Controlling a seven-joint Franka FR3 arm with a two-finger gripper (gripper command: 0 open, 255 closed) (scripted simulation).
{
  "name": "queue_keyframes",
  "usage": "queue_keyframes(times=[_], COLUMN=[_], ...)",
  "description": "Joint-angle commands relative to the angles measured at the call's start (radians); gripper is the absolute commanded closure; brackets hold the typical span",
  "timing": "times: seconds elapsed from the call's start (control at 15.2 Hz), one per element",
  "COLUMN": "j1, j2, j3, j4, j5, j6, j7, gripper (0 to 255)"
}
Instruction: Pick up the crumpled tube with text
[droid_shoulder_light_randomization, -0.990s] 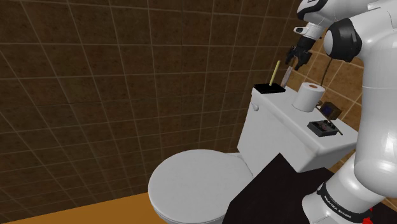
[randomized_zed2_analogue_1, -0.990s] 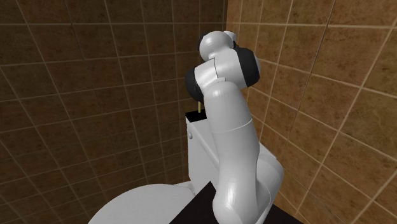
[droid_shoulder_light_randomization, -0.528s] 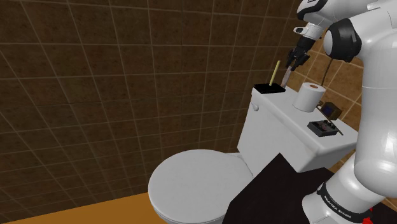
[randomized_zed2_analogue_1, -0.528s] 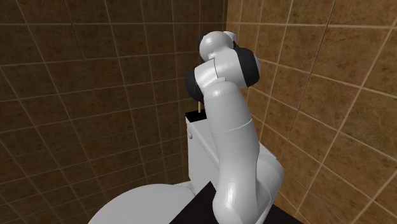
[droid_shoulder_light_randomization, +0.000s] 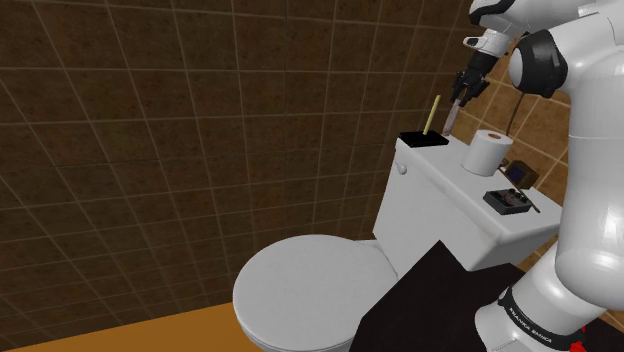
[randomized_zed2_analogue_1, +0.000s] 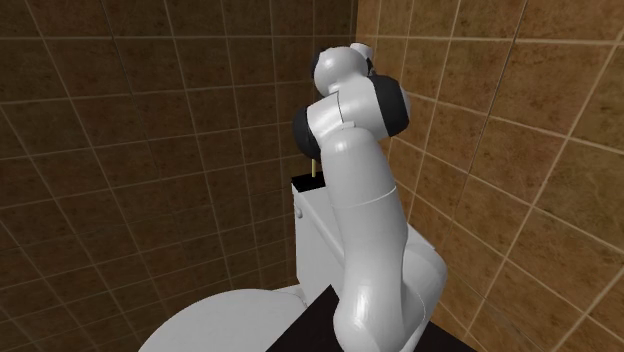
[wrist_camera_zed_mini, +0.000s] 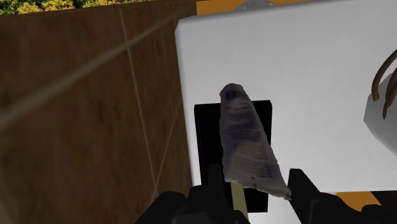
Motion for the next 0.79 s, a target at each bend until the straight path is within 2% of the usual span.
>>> queue_keyframes(times=[0.0,0.59,0.73], j1=[-0.007,-0.077,-0.078], j2=[-0.005,0.016,0.017], j3=[-0.003,0.008,0.007], j4=[0.028,0.193,0.196], j5=[-0.003,0.015,0.016], j6=[-0.025,-0.157,-0.159], j7=[0.01,0.043,0.043], gripper=[255,255,255])
